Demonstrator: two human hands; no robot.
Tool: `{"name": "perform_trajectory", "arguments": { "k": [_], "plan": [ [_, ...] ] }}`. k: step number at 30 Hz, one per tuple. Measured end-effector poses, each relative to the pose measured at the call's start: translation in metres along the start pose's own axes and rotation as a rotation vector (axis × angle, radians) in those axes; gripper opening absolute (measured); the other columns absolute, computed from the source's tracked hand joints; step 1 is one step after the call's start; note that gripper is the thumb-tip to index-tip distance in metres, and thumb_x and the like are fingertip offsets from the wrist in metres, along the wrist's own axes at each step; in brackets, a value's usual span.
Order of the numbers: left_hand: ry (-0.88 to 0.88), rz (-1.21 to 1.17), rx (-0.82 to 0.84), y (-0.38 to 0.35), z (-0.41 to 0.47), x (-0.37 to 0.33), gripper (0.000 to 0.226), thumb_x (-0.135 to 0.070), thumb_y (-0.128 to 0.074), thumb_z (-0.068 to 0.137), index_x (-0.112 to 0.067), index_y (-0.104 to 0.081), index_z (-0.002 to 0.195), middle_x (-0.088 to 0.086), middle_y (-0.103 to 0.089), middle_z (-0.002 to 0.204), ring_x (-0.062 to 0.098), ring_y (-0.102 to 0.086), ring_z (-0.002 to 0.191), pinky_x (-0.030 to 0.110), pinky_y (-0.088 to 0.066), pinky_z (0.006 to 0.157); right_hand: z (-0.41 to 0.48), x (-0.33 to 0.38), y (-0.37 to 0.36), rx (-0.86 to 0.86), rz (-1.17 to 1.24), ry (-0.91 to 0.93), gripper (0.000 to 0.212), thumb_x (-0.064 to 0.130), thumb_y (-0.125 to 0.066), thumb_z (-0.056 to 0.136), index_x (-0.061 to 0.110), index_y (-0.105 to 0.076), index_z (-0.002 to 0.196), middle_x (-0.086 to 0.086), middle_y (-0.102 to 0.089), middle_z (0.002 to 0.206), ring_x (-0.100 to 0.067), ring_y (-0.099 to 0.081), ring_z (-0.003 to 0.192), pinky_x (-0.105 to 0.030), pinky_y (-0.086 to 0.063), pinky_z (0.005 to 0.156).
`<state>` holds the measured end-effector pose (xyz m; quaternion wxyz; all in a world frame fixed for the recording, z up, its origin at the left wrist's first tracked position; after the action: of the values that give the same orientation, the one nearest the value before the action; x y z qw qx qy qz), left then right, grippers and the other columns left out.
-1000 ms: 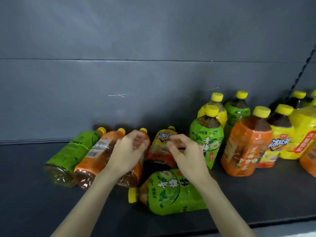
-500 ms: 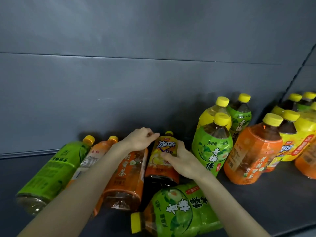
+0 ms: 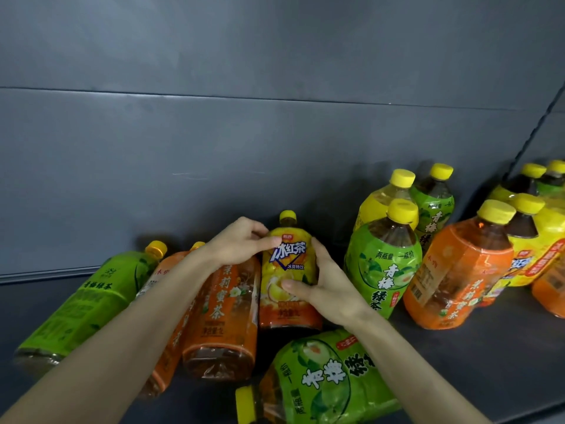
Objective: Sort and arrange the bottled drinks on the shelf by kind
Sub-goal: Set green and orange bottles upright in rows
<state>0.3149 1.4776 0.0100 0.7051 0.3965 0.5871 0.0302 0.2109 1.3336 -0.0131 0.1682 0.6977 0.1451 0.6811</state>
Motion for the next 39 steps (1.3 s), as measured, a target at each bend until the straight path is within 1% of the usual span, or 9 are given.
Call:
{"name": "perform_trajectory", "arguments": {
  "k": [5, 8, 11, 15, 24, 28, 31, 35, 39],
  "plan": [
    [-0.187, -0.142, -0.248, 0.019, -0.017, -0.021, 0.032, -0.016, -0.076, 0.078, -0.011, -0.066, 0.108, 0.003, -0.07, 0.106, 0.006, -0.064, 0.095, 0.021, -0.049, 0.089, 0.005, 0.017, 0.011, -0.198, -0.03, 0.109, 0.117, 0.011, -0.087, 0.066, 0.024, -0.01, 0.154, 0.002, -0.034, 0.146, -0.015, -0.045, 0.129, -0.039, -0.045, 0.105],
    [-0.243, -0.158, -0.306, 0.019, -0.027, -0.026, 0.045, -0.011, -0.08, 0.072, -0.012, -0.065, 0.114, -0.001, -0.069, 0.11, 0.008, -0.062, 0.107, 0.027, -0.049, 0.094, 0.01, 0.024, 0.014, -0.281, -0.078, 0.145, 0.115, 0.005, -0.087, 0.063, 0.025, -0.017, 0.151, -0.001, -0.026, 0.14, -0.018, -0.04, 0.128, -0.038, -0.044, 0.105],
    [-0.264, -0.183, -0.337, 0.015, -0.031, -0.027, 0.051, -0.007, -0.08, 0.072, -0.009, -0.063, 0.119, 0.002, -0.067, 0.114, 0.01, -0.061, 0.11, 0.034, -0.052, 0.094, 0.013, 0.025, 0.014, -0.29, -0.081, 0.166, 0.11, 0.0, -0.086, 0.063, 0.025, -0.022, 0.148, -0.003, -0.027, 0.138, -0.019, -0.039, 0.128, -0.037, -0.044, 0.103],
    [-0.303, -0.2, -0.35, 0.011, -0.033, -0.024, 0.054, -0.003, -0.08, 0.07, -0.007, -0.062, 0.121, 0.006, -0.066, 0.117, 0.01, -0.062, 0.11, 0.029, -0.056, 0.088, 0.011, 0.022, 0.014, -0.273, -0.031, 0.208, 0.103, -0.005, -0.085, 0.063, 0.021, -0.025, 0.142, -0.006, -0.035, 0.138, -0.021, -0.044, 0.128, -0.041, -0.047, 0.102],
    [-0.327, -0.137, -0.312, 0.008, -0.035, -0.025, 0.053, -0.006, -0.075, 0.077, -0.013, -0.057, 0.126, -0.014, -0.062, 0.113, -0.005, -0.058, 0.107, 0.03, -0.054, 0.091, 0.012, 0.021, 0.011, -0.243, -0.072, 0.23, 0.1, -0.003, -0.08, 0.071, 0.02, -0.015, 0.144, -0.005, -0.046, 0.137, -0.019, -0.052, 0.122, -0.038, -0.05, 0.099],
    [-0.292, 0.062, -0.339, 0.004, -0.045, -0.024, 0.062, -0.013, -0.067, 0.087, -0.02, -0.042, 0.143, -0.005, -0.062, 0.12, 0.008, -0.06, 0.107, 0.026, -0.051, 0.09, 0.002, 0.021, 0.014, -0.247, -0.176, 0.192, 0.103, 0.004, -0.077, 0.078, 0.021, -0.007, 0.152, -0.009, -0.043, 0.144, -0.023, -0.048, 0.128, -0.039, -0.046, 0.103],
    [-0.28, 0.079, -0.399, -0.005, -0.059, -0.025, 0.059, -0.015, -0.065, 0.089, -0.02, -0.041, 0.143, -0.011, -0.058, 0.111, 0.006, -0.06, 0.099, 0.018, -0.05, 0.082, -0.015, 0.022, 0.017, -0.299, -0.23, 0.191, 0.089, 0.011, -0.075, 0.081, 0.021, -0.019, 0.151, -0.008, -0.044, 0.142, -0.024, -0.051, 0.124, -0.042, -0.048, 0.101],
    [-0.296, 0.096, -0.502, -0.015, -0.084, -0.026, 0.032, -0.018, -0.065, 0.089, -0.014, -0.063, 0.121, -0.004, -0.064, 0.11, 0.004, -0.062, 0.093, 0.009, -0.047, 0.076, -0.044, 0.023, 0.019, -0.337, -0.263, 0.243, 0.054, 0.018, -0.071, 0.086, 0.014, -0.048, 0.135, -0.003, -0.053, 0.13, -0.013, -0.06, 0.105, -0.028, -0.055, 0.086],
    [-0.278, 0.1, -0.442, -0.03, -0.109, -0.029, 0.019, -0.018, -0.067, 0.088, -0.015, -0.069, 0.106, -0.01, -0.066, 0.094, -0.003, -0.062, 0.086, 0.009, -0.048, 0.075, -0.065, 0.017, 0.026, -0.276, -0.274, 0.259, 0.033, 0.019, -0.066, 0.09, 0.013, -0.059, 0.122, 0.0, -0.061, 0.118, -0.009, -0.062, 0.1, -0.022, -0.054, 0.083]
  ]
}}
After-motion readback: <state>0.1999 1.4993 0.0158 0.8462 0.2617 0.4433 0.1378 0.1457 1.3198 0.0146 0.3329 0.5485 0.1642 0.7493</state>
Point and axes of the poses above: each hand's wrist, its own z-axis towards the middle knuckle, its own y-axis out of the back of the hand, x = y × z, the point moved 4 cm from there along z, towards the middle knuckle
